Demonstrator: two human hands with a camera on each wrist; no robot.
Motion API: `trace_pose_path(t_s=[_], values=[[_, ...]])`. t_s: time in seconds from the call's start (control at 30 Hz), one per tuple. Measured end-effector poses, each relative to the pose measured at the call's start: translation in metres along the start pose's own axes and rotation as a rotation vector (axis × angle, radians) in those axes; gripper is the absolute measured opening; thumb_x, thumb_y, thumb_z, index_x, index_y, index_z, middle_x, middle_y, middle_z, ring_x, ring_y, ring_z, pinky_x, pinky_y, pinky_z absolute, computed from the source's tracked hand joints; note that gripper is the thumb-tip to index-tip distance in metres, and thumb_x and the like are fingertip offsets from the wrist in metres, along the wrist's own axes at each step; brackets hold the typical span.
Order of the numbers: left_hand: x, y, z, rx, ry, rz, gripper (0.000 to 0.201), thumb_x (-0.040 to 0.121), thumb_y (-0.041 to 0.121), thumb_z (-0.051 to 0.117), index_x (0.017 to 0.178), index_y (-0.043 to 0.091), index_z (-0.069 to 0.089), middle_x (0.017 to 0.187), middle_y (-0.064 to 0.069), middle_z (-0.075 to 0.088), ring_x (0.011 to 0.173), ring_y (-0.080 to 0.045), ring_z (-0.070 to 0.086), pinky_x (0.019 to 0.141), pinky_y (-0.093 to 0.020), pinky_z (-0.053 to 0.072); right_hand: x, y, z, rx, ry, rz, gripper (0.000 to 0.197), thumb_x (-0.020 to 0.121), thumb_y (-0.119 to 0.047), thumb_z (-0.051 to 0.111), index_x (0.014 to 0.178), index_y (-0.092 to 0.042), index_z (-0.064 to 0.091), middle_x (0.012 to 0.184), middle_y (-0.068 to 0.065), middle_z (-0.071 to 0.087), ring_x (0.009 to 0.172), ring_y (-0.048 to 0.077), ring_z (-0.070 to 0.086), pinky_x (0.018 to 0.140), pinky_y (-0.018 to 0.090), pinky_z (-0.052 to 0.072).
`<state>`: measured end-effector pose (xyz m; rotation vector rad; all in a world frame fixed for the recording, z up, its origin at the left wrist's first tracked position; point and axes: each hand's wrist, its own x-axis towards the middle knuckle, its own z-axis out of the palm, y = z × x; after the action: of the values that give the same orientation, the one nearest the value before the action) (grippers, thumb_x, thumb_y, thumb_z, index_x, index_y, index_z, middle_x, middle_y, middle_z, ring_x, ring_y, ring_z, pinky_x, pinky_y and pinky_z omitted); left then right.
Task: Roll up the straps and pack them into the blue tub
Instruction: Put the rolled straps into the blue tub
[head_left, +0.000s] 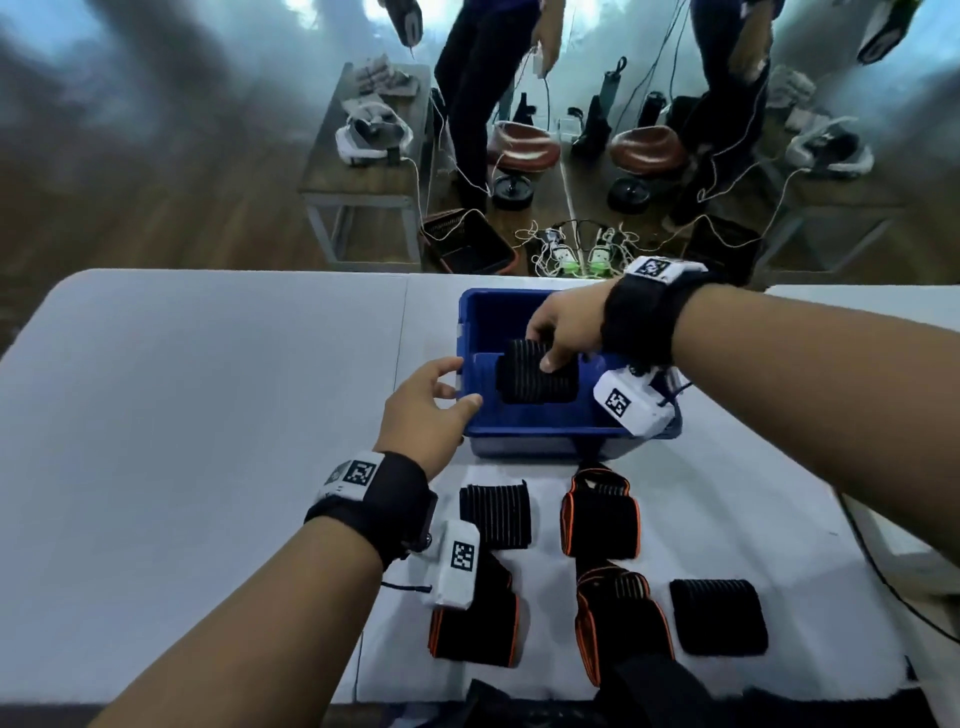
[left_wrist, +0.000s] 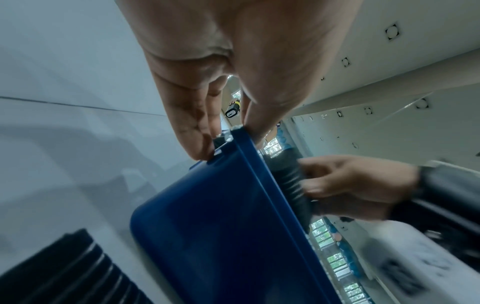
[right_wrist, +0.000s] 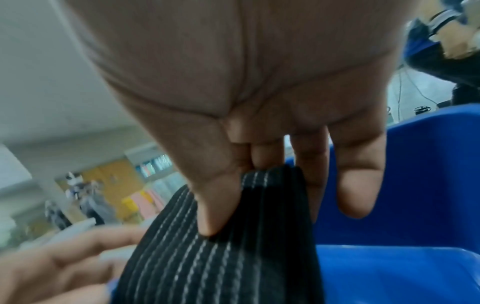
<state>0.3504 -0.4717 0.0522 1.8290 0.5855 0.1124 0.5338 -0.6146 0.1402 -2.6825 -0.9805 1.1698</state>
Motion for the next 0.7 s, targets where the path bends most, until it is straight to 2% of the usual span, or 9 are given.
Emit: trace_pose_path(t_s=[0.07, 0.13, 0.2, 0.33, 0.4, 0.5, 0.6, 0.63, 0.7], values=[[0.001, -0.002, 0.000, -0.034, -0.017, -0.015, 0.044, 0.089, 0.022, 0.072, 0.131, 0.033, 0.061, 0.100, -0.003, 0.067, 0.078, -0.020, 0.072, 0.076, -0.041, 0.063, 0.027, -0.011, 0.009, -0.142, -0.091, 0.045, 0.027, 0.086, -0.015, 0.076, 0.110, -0.007, 0.066, 0.094, 0.007, 0.062, 0.065, 0.018, 0.054, 0.045, 0.017, 0.049], [0.003, -0.004, 0.000, -0.066, -0.027, -0.034, 0.044, 0.089, 0.022, 0.071, 0.130, 0.035, 0.062, 0.100, -0.002, 0.067, 0.079, -0.021, 0.073, 0.079, -0.043, 0.063, 0.047, -0.021, 0.019, -0.267, -0.155, 0.069, 0.032, 0.086, -0.016, 0.077, 0.114, -0.005, 0.066, 0.094, 0.006, 0.061, 0.072, 0.020, 0.054, 0.031, 0.012, 0.037], [0.005, -0.007, 0.001, -0.085, -0.037, -0.050, 0.046, 0.087, 0.024, 0.071, 0.129, 0.038, 0.062, 0.099, 0.001, 0.067, 0.084, -0.022, 0.072, 0.083, -0.045, 0.061, 0.066, -0.026, 0.026, -0.311, -0.207, 0.088, 0.038, 0.085, -0.021, 0.078, 0.116, -0.002, 0.067, 0.086, 0.005, 0.063, 0.072, 0.020, 0.054, 0.036, 0.018, 0.042], [0.005, -0.010, 0.002, -0.108, -0.039, -0.070, 0.046, 0.086, 0.027, 0.073, 0.128, 0.042, 0.063, 0.101, 0.002, 0.066, 0.089, -0.022, 0.071, 0.087, -0.045, 0.060, 0.095, -0.029, 0.035, -0.262, -0.302, 0.144, 0.042, 0.083, -0.024, 0.081, 0.116, -0.004, 0.066, 0.069, 0.006, 0.059, 0.059, 0.020, 0.054, 0.061, 0.032, 0.053], [0.006, -0.009, 0.003, -0.122, -0.043, -0.086, 0.046, 0.086, 0.026, 0.073, 0.129, 0.042, 0.062, 0.102, -0.001, 0.066, 0.091, -0.022, 0.070, 0.088, -0.046, 0.060, 0.099, -0.032, 0.039, -0.268, -0.328, 0.161, 0.033, 0.080, -0.020, 0.083, 0.107, -0.009, 0.067, 0.073, 0.008, 0.064, 0.062, 0.021, 0.058, 0.065, 0.035, 0.056], [0.005, -0.007, 0.003, -0.113, -0.047, -0.087, 0.047, 0.087, 0.026, 0.072, 0.130, 0.042, 0.061, 0.104, -0.002, 0.064, 0.092, -0.021, 0.068, 0.089, -0.046, 0.059, 0.104, -0.037, 0.047, -0.301, -0.353, 0.170, 0.018, 0.078, -0.015, 0.084, 0.087, -0.013, 0.069, 0.084, 0.013, 0.076, 0.063, 0.023, 0.067, 0.060, 0.031, 0.057], [0.003, -0.005, 0.002, -0.109, -0.048, -0.080, 0.048, 0.087, 0.028, 0.071, 0.130, 0.044, 0.060, 0.104, 0.000, 0.063, 0.094, -0.019, 0.068, 0.091, -0.045, 0.059, 0.120, -0.035, 0.051, -0.388, -0.373, 0.175, 0.030, 0.059, -0.037, 0.092, 0.070, -0.017, 0.073, 0.072, 0.007, 0.077, 0.071, 0.027, 0.073, 0.083, 0.044, 0.061], [0.003, -0.005, 0.002, -0.107, -0.051, -0.081, 0.048, 0.087, 0.028, 0.071, 0.131, 0.045, 0.060, 0.105, 0.001, 0.063, 0.095, -0.019, 0.067, 0.091, -0.045, 0.059, 0.122, -0.035, 0.052, -0.415, -0.365, 0.181, 0.033, 0.057, -0.041, 0.092, 0.066, -0.015, 0.073, 0.065, 0.003, 0.075, 0.068, 0.025, 0.073, 0.082, 0.044, 0.061], [0.002, -0.004, 0.002, -0.092, -0.057, -0.077, 0.048, 0.089, 0.029, 0.070, 0.133, 0.045, 0.058, 0.106, 0.001, 0.063, 0.095, -0.019, 0.067, 0.091, -0.045, 0.059, 0.111, -0.045, 0.051, -0.459, -0.294, 0.176, 0.034, 0.068, -0.042, 0.088, 0.063, -0.015, 0.069, 0.047, -0.006, 0.066, 0.058, 0.017, 0.064, 0.065, 0.031, 0.056]])
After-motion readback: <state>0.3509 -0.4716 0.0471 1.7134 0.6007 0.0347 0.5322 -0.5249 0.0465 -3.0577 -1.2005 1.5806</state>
